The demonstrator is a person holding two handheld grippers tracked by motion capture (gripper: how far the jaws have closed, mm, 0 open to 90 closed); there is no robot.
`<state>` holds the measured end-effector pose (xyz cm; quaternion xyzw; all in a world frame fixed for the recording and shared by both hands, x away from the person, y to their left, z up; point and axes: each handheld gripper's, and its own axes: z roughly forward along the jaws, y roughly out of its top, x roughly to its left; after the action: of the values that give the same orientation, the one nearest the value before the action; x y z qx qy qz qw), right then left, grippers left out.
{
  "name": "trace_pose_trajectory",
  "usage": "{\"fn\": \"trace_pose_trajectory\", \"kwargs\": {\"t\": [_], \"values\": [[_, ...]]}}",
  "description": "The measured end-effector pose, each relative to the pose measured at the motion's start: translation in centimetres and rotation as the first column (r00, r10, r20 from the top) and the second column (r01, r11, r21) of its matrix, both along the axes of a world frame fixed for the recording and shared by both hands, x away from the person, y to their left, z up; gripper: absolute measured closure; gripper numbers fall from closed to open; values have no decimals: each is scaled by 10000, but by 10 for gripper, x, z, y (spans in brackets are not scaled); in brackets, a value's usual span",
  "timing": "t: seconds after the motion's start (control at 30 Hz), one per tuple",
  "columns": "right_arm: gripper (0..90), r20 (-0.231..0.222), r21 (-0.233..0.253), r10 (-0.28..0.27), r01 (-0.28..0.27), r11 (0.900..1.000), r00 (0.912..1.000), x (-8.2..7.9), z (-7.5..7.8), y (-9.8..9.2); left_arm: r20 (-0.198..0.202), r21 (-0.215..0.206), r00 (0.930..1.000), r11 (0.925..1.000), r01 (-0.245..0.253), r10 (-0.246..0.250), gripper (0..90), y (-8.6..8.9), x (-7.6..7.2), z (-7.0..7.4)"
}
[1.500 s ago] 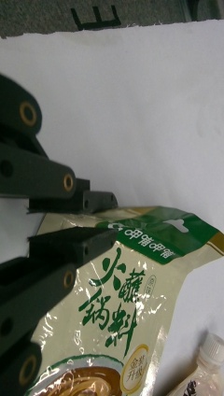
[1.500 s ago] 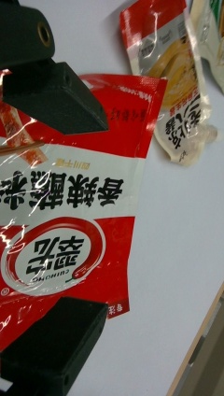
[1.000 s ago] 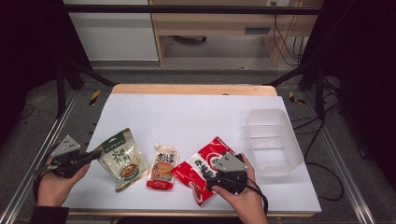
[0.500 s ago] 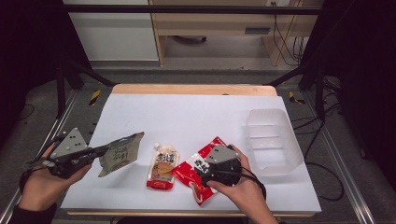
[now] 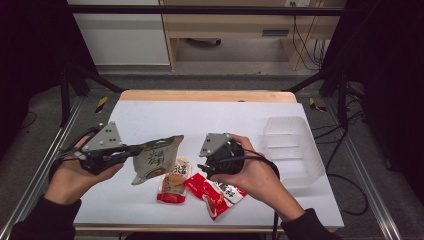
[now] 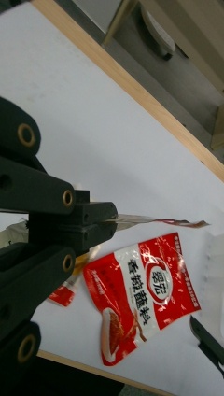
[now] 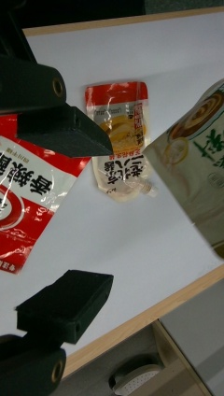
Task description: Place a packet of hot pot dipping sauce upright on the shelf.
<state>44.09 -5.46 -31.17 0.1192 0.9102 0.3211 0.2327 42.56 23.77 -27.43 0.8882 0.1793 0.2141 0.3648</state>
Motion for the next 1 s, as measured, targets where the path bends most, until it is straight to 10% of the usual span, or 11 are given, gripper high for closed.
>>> {"fn": "trace_pose_trajectory", "kwargs": {"t": [0.43,1.0], "values": [[494,-163,-1082,426,-441,9931,9990,23,5,-10,-210,252,9873,9871,1582,-1577,900,-67,14,-7],[877,-660,-1633,993,-1089,9805,9929,25,-6,-10,-295,154,9823,9825,1857,-1852,900,-83,16,-13]]}}
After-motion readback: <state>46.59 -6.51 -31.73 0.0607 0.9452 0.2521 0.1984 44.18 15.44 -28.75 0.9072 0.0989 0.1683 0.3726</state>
